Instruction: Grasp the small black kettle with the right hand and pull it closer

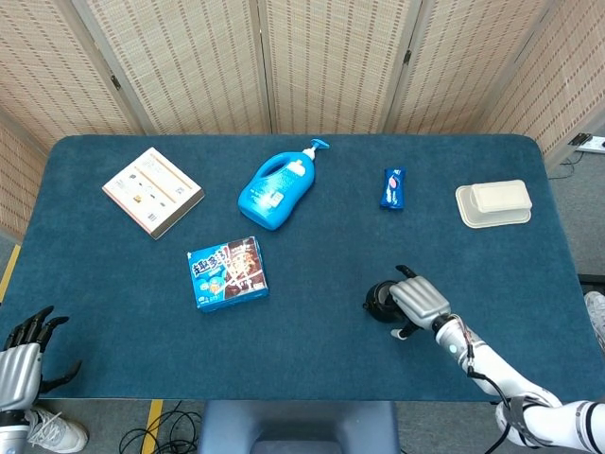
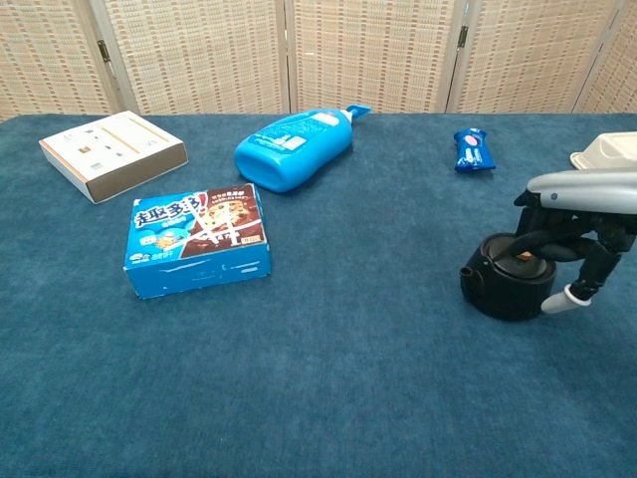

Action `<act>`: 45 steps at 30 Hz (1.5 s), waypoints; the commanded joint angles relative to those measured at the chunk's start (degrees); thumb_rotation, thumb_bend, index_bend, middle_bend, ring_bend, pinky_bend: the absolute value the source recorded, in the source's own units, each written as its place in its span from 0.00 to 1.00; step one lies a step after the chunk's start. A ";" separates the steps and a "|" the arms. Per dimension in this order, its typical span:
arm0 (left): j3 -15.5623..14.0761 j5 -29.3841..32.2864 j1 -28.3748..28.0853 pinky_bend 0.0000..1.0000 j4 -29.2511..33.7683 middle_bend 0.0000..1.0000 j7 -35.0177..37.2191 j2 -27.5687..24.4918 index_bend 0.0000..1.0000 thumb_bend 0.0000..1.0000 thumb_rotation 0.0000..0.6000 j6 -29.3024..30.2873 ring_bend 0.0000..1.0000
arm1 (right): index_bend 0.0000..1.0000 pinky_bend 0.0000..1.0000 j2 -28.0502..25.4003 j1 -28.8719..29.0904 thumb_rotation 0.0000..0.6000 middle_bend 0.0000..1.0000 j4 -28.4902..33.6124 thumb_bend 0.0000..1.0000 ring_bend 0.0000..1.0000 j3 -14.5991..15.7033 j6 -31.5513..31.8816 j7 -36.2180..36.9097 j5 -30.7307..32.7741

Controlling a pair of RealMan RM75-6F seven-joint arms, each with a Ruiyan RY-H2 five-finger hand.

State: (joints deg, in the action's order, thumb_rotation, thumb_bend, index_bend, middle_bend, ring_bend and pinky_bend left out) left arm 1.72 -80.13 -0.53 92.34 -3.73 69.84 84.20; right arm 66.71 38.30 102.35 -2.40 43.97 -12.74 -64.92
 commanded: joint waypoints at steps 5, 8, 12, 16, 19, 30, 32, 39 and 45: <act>-0.15 -0.62 -0.12 0.15 1.05 0.11 -0.38 -0.46 0.24 0.27 1.00 0.12 0.11 | 0.92 0.04 -2.94 -0.36 1.00 0.96 0.16 0.00 0.88 -1.17 -3.39 9.88 -2.25; -0.23 -0.78 -0.08 0.15 1.50 0.11 -0.63 -0.76 0.24 0.27 1.00 0.26 0.11 | 0.94 0.05 -4.00 -0.93 1.00 0.97 -0.04 0.00 0.90 -1.72 -3.54 13.98 -4.12; -0.51 -1.31 0.08 0.15 2.27 0.11 0.29 -1.51 0.24 0.27 1.00 0.42 0.11 | 0.96 0.07 -5.29 -2.27 1.00 0.99 -0.05 0.00 0.91 -1.87 -1.88 17.94 -7.48; -0.69 -1.56 0.25 0.15 2.79 0.11 0.16 -1.86 0.24 0.27 1.00 0.68 0.11 | 0.99 0.07 -6.57 -3.51 1.00 1.00 0.39 0.00 0.92 -1.63 -0.48 21.81 -10.58; -0.82 -1.96 0.27 0.15 3.10 0.11 -0.03 -2.00 0.24 0.27 1.00 0.87 0.11 | 1.00 0.07 -7.34 -4.54 1.00 1.00 0.38 0.00 0.93 -1.10 1.27 22.95 -12.89; -0.81 -2.34 0.03 0.15 3.92 0.11 -0.63 -2.13 0.24 0.27 1.00 0.84 0.11 | 1.00 0.07 -10.33 -6.65 0.98 1.00 3.35 0.00 0.93 0.71 4.20 18.65 -13.98; -0.78 -2.29 0.02 0.15 4.00 0.11 -0.69 -2.18 0.24 0.27 1.00 0.83 0.11 | 1.00 0.07 -10.58 -6.77 0.95 1.00 4.00 0.00 0.93 0.93 4.31 17.20 -13.52; -0.88 -2.31 -0.02 0.15 3.95 0.11 -0.54 -2.12 0.24 0.27 1.00 0.67 0.11 | 1.00 0.07 -10.61 -7.07 0.84 1.00 6.47 0.00 0.93 1.61 4.56 10.61 -10.04; -0.86 -2.33 0.02 0.15 3.87 0.11 -0.39 -2.03 0.24 0.27 1.00 0.80 0.11 | 1.00 0.07 -10.36 -7.48 0.82 1.00 7.63 0.00 0.94 1.88 6.15 5.94 -8.69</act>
State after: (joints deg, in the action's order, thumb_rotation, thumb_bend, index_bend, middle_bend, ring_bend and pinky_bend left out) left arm 0.85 -82.46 -0.51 96.22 -4.13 67.80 85.00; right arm 56.26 30.99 109.50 -0.67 49.67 -5.94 -74.13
